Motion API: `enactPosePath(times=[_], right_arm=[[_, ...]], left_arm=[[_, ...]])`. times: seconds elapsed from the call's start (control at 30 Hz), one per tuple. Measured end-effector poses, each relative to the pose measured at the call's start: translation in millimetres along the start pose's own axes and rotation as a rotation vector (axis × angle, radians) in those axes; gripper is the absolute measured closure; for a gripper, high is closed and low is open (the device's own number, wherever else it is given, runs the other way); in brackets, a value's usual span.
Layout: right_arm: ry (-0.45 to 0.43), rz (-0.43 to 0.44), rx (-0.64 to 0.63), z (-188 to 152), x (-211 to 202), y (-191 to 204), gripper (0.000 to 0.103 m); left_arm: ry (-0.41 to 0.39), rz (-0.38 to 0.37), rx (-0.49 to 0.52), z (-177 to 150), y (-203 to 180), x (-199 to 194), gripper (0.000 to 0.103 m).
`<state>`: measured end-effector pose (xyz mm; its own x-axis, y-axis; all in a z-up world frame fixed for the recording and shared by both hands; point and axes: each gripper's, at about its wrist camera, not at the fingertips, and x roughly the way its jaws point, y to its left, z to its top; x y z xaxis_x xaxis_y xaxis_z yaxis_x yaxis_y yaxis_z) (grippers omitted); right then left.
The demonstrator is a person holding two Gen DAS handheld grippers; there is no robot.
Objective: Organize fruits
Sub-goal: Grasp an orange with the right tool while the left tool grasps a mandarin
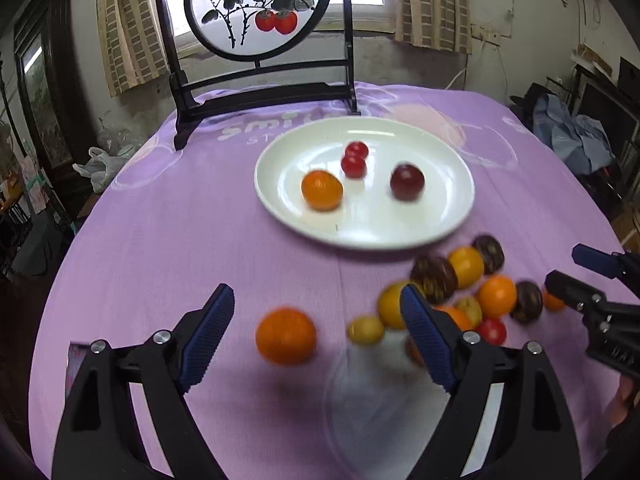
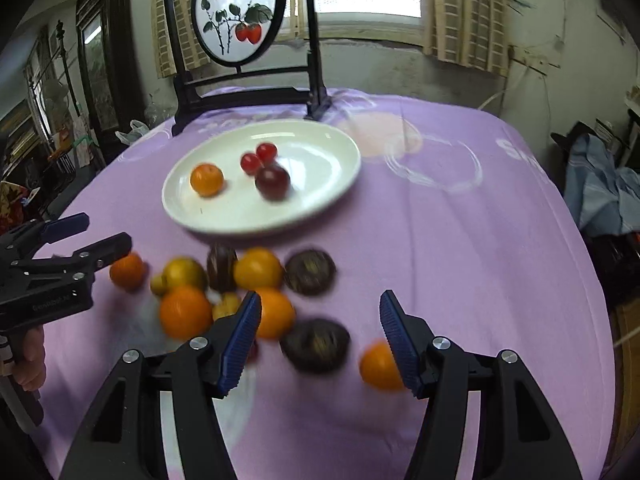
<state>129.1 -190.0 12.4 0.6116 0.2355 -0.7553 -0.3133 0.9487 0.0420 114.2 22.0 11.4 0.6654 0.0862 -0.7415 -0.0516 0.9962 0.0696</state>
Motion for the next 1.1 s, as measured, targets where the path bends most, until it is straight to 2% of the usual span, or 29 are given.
enactPosePath(times=[0.1, 0.2, 0.37, 0.53, 0.63, 0.77, 0.83, 1.1], right_arm=[[0.027, -0.003, 0.011, -29.3, -7.4, -6.2, 0.041], [0.048, -0.033, 0.001, -51.6, -10.0, -5.4, 0.041], [0.103, -0.020, 0.030, -68.8, -2.5, -7.1, 0.041], [0.128, -0.046, 0.038, -68.3, 9.5, -10.1, 0.040], [0.127, -0.057, 0.048, -61.6, 17.0, -13.5, 0.034], [0.120, -0.115, 0.042, -49.4, 29.1, -20.3, 0.033], [0.121, -0.112, 0.046, -44.6, 33.8, -24.2, 0.033], [0.141, -0.126, 0.039, -30.9, 45.3, -37.4, 0.032]], left_arm=[[0.017, -0.036, -0.027, -27.8, 2.2, -9.6, 0.020], [0.021, -0.034, -0.024, -47.0, 3.1, -15.4, 0.020], [0.051, -0.052, -0.039, -67.2, 9.4, -16.7, 0.020], [0.064, -0.056, -0.042, -74.8, 14.7, -13.6, 0.020], [0.071, -0.052, -0.038, -77.3, 15.3, -9.0, 0.020], [0.079, -0.072, -0.042, -76.8, 17.9, -4.3, 0.020], [0.079, -0.077, -0.044, -77.1, 19.9, -2.0, 0.020], [0.139, -0.147, -0.087, -77.8, 24.9, 15.4, 0.020]])
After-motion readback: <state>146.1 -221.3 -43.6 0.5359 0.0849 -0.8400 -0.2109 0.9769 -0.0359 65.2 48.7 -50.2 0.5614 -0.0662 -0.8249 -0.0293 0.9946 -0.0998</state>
